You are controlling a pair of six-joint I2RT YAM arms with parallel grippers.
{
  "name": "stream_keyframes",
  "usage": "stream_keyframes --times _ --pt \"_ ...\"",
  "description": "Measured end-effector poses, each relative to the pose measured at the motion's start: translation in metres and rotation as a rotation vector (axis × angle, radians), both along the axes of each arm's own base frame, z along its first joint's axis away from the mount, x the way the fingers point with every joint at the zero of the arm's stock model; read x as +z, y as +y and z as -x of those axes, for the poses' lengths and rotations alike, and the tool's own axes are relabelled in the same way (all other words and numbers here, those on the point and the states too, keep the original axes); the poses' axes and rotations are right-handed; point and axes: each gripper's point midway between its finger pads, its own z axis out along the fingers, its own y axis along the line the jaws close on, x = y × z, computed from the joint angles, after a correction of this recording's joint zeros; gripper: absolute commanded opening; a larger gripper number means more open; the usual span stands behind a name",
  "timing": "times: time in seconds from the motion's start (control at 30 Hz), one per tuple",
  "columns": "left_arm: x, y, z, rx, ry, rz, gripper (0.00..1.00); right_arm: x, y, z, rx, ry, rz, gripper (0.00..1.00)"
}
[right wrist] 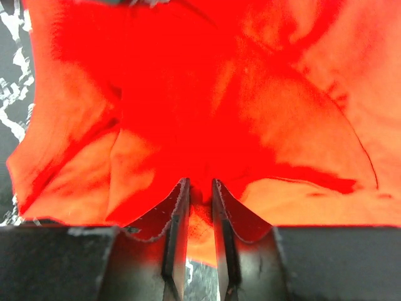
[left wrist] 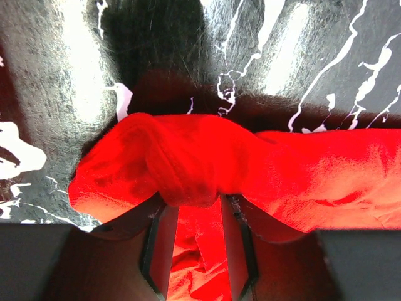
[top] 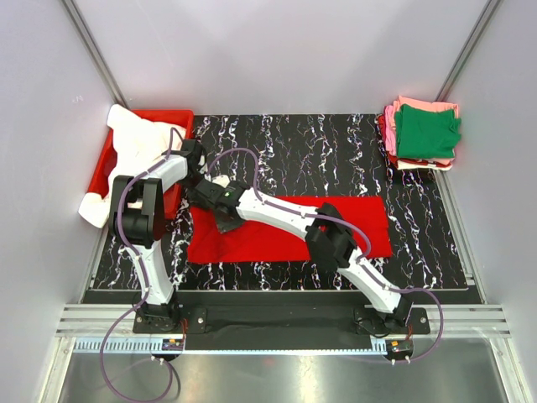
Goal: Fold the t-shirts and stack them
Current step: Fold the tshirt
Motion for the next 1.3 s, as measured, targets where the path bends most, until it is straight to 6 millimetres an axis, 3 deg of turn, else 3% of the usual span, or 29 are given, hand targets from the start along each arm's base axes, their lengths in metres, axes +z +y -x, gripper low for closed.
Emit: stream_keyframes --times 0.1,0.13,0.17,0.33,0.43,0.57,0.6,0.7,0.8,0.9,1.03,1.17,1.23,1.3 --pt "0.0 0.0 0.0 0.001 0.0 -0.003 0.37 0.008 -0.001 0.006 0.006 -0.004 -0.006 0.11" --pt "0.0 0.001 0.0 0.0 0.0 -0.003 0.37 0.009 -0.002 0.008 0.006 -0.003 -0.006 0.02" --pt "0.0 0.001 0.0 0.0 0.0 -0.004 0.36 0.009 -0.003 0.01 0.008 -0.003 -0.004 0.0" --pt "-0.001 0.002 0.0 0.001 0.0 -0.011 0.36 -0.001 -0.014 0.023 0.003 0.02 0.03 0.0" --pt "-0.001 0.002 0.0 0.0 0.0 -0.014 0.36 -0.012 -0.034 0.036 -0.014 0.037 0.09 0.01" --pt "-0.001 0.003 0.0 -0.004 -0.001 -0.016 0.35 -0.018 -0.07 0.06 -0.056 0.059 0.169 0.16" --pt "-0.001 0.003 0.0 -0.004 -0.002 -0.019 0.34 -0.017 -0.078 0.064 -0.072 0.06 0.18 0.34" --pt "0.0 0.005 0.0 -0.003 -0.002 -0.03 0.38 -0.005 -0.106 0.076 -0.119 0.056 0.204 0.65" --pt "0.003 0.008 -0.001 -0.005 -0.02 -0.054 0.45 0.019 -0.131 0.081 -0.161 0.024 0.201 0.81" --pt "0.018 0.009 -0.001 -0.011 -0.069 -0.087 0.47 0.051 -0.146 0.077 -0.189 -0.036 0.163 0.83" --pt "0.063 -0.003 0.002 -0.032 -0.198 -0.11 0.48 0.081 -0.169 0.056 -0.253 -0.079 0.052 0.76" --pt "0.091 -0.028 0.024 -0.079 -0.283 -0.103 0.49 0.077 -0.217 0.014 -0.379 -0.068 -0.01 0.72" --pt "0.089 -0.042 0.044 -0.109 -0.277 -0.094 0.49 0.066 -0.237 -0.007 -0.426 -0.055 -0.015 0.72" --pt "0.073 -0.056 0.07 -0.144 -0.231 -0.088 0.49 0.053 -0.247 -0.02 -0.438 -0.033 -0.014 0.71"
